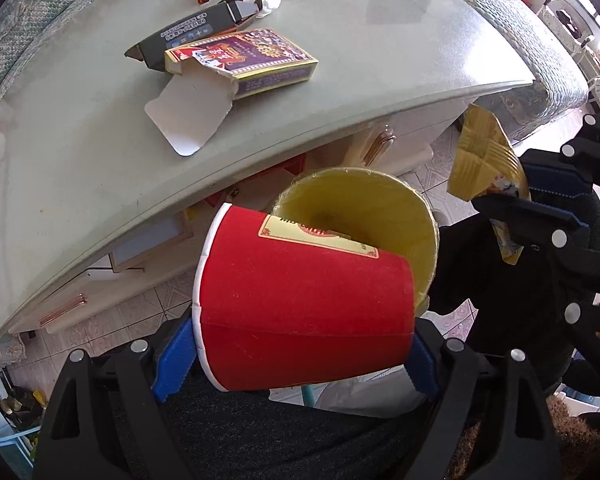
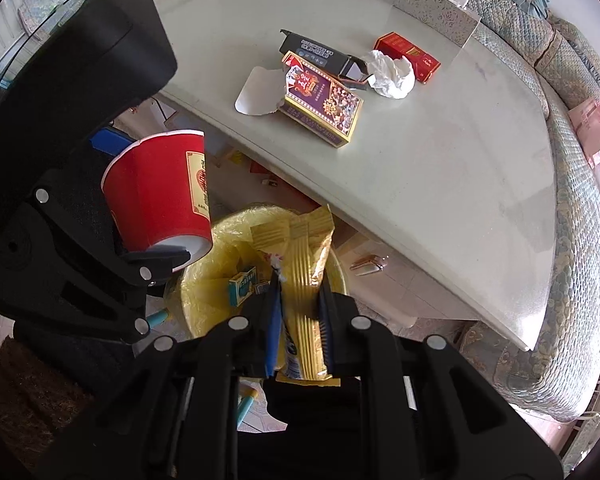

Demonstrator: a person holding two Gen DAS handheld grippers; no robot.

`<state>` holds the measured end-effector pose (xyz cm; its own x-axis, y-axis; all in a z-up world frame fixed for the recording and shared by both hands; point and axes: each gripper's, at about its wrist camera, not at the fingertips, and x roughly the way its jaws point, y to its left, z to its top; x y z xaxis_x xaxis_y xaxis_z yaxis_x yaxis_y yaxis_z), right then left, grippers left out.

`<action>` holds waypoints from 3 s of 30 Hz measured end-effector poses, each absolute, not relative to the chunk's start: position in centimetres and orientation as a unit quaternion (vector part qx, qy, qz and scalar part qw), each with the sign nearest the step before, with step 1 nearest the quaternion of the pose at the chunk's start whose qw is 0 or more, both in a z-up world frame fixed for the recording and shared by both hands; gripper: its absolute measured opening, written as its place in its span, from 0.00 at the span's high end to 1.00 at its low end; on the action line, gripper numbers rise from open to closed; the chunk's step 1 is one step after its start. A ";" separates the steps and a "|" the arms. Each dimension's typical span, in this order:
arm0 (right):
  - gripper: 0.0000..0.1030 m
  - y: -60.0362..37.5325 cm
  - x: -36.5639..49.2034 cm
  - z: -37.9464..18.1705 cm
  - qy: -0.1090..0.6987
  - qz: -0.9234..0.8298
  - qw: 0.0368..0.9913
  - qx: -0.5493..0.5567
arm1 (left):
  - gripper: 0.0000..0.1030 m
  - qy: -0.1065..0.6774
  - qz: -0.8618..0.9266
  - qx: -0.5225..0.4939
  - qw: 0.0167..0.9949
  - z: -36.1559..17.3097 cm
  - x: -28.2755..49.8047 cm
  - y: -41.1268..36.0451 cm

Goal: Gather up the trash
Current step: 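Carry the red cup and gold wrapper off the table over the yellow bin, then open the right tool over the bin while the left tool releases the red cup, then raise both tools from the bin back over the table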

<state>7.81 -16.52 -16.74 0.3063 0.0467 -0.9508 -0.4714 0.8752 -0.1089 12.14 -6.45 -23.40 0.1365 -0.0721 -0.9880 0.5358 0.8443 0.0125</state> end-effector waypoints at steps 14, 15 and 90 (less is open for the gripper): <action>0.83 -17.1 8.0 -22.7 0.594 0.170 0.770 -0.157 | 0.18 0.652 -0.249 0.178 0.694 -30.5 11.5 -7.9; 0.83 -17.1 8.1 -23.2 0.596 0.169 0.769 -0.157 | 0.18 0.652 -0.252 0.175 0.694 -30.9 11.5 -7.9; 0.15 -25.5 14.2 -13.6 0.529 0.210 0.815 -0.108 | 0.07 0.572 -0.191 0.272 0.750 -18.6 14.5 -1.7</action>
